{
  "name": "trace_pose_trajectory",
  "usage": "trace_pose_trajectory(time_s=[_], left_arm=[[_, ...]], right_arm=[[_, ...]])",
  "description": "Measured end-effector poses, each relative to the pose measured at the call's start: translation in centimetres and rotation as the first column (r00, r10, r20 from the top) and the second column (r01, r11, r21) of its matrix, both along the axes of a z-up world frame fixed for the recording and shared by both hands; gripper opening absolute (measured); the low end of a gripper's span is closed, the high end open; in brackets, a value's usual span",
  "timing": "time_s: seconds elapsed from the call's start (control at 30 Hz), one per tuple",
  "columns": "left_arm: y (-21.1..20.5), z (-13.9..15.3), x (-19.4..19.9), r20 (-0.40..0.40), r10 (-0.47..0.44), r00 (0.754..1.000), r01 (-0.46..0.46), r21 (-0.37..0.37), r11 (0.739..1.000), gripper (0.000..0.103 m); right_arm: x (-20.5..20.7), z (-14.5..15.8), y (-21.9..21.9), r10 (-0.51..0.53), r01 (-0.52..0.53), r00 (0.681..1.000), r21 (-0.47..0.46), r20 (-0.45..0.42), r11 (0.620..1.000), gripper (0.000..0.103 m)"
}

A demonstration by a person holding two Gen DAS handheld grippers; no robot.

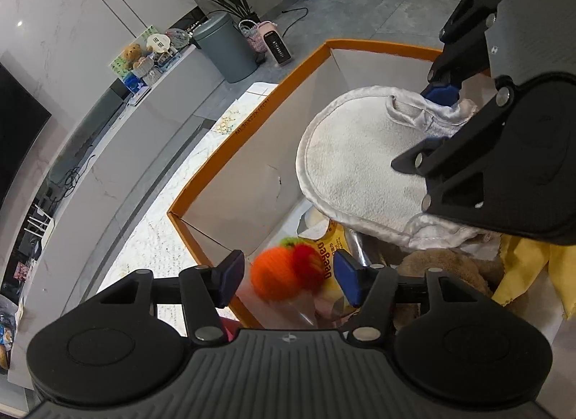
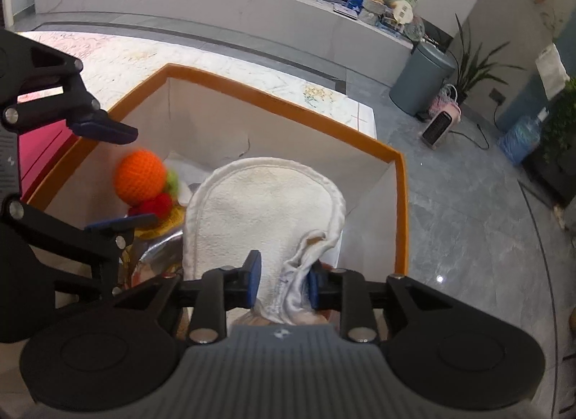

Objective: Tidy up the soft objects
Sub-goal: 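Carry the crocheted fruit and cloth pad into the orange shoebox and release both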

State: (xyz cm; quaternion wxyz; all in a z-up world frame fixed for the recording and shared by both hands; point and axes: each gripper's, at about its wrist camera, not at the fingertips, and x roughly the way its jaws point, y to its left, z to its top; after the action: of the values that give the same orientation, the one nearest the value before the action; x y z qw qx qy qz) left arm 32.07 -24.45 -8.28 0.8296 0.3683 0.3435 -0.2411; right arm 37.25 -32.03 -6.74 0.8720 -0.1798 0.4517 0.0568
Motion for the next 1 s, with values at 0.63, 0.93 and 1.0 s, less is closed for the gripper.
trace_pose_trajectory(time_s=[0.63,0.93,1.0], left_arm=[[5.2,7.3,-5.1,0.049,0.046,0.998,-0.033,-0.241,0.970,0.078],[9.2,11.6,-10.2,0.076,0.121,0.990,-0.090,-0.324,0.942,0.078],[10.5,12.3,-11.5,0.083,0.145,0.986,-0.108,-0.345,0.932,0.077]], right_arm=[[-3.7,4.5,0.9,-0.063,0.059,0.997,0.102,0.035,0.993,0.061],[-9.2,7.1,4.3,-0.016,0.006,0.998,0.183,0.053,0.983,0.062],[-10.5,7.7,5.2,-0.010,-0.004,0.998,0.202,0.066,0.979,0.062]])
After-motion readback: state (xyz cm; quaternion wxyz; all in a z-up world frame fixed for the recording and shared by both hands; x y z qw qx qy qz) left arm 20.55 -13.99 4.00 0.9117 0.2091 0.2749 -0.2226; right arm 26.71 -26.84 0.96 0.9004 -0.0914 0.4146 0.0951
